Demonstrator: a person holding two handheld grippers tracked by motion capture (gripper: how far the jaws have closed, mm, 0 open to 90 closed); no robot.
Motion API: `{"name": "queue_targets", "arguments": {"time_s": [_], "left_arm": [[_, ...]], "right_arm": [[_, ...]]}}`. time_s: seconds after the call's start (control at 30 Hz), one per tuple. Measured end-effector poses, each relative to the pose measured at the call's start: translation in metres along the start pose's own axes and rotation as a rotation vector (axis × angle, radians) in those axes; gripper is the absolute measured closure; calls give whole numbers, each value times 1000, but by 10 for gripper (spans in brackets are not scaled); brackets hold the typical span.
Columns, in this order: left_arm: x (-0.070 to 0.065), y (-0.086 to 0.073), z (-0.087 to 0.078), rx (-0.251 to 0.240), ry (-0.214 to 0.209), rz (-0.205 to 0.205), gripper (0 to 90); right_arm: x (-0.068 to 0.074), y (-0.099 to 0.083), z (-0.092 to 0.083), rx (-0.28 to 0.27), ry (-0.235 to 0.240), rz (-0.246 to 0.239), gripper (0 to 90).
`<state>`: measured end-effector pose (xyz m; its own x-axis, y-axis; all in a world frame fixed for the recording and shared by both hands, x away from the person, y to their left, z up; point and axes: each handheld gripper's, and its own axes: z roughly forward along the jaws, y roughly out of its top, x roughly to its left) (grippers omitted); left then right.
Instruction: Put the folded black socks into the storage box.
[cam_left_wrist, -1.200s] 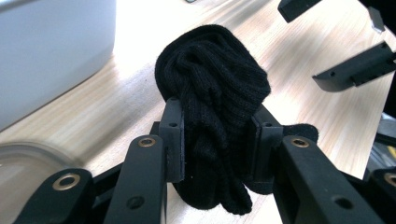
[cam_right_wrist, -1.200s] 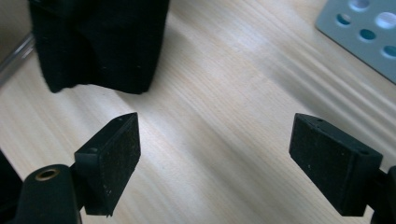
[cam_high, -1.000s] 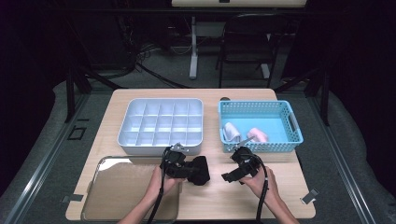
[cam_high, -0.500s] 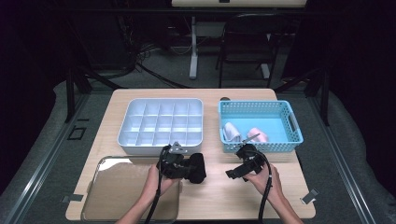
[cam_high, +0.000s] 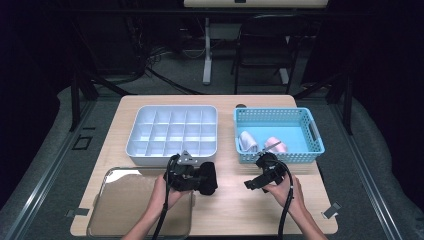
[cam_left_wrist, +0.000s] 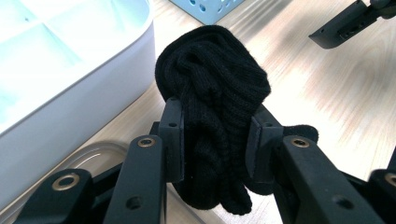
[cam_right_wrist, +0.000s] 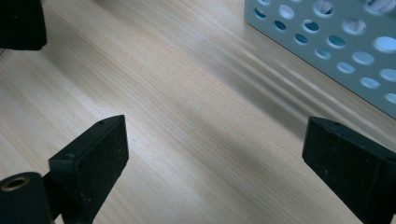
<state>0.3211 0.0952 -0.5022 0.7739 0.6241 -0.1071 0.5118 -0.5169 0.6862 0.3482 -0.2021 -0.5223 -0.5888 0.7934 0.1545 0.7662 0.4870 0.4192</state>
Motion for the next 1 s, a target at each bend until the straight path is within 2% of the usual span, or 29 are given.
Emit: {"name": "queue_targets", "arguments": {"time_s": [0.1,0.3,0.43,0.47,0.5,0.57,0.6,0.7,0.8,0.87,0.9,1.0], "left_arm": [[0,0,-4,-3,13,6,652],[2,2,-9,-10,33,8,652],[3,3,-13,-18,43,10,652],[4,4,-13,-22,44,6,652],[4,4,-14,-23,47,7,652],[5,6,-16,-29,50,7,652],[5,6,-18,-30,55,11,652],[6,10,-21,-38,63,17,652],[8,13,-25,-46,66,16,652],[9,15,-28,-54,66,17,651],[9,16,-29,-56,68,18,651],[9,21,-32,-60,68,26,651]], "right_arm": [[2,0,1,-18,-4,16,67],[-4,1,0,22,-10,-1,68],[-7,0,-1,5,-11,11,68],[-8,0,-2,21,-20,4,68],[-9,0,-1,3,-4,24,68],[-11,-1,1,-6,-3,43,68],[-12,-1,1,8,10,45,68],[-16,-1,1,19,3,38,68],[-15,-3,2,-4,1,68,66],[-17,-3,0,16,-3,50,65],[-17,-3,0,0,6,66,65],[-18,-3,0,17,-2,59,65]]}}
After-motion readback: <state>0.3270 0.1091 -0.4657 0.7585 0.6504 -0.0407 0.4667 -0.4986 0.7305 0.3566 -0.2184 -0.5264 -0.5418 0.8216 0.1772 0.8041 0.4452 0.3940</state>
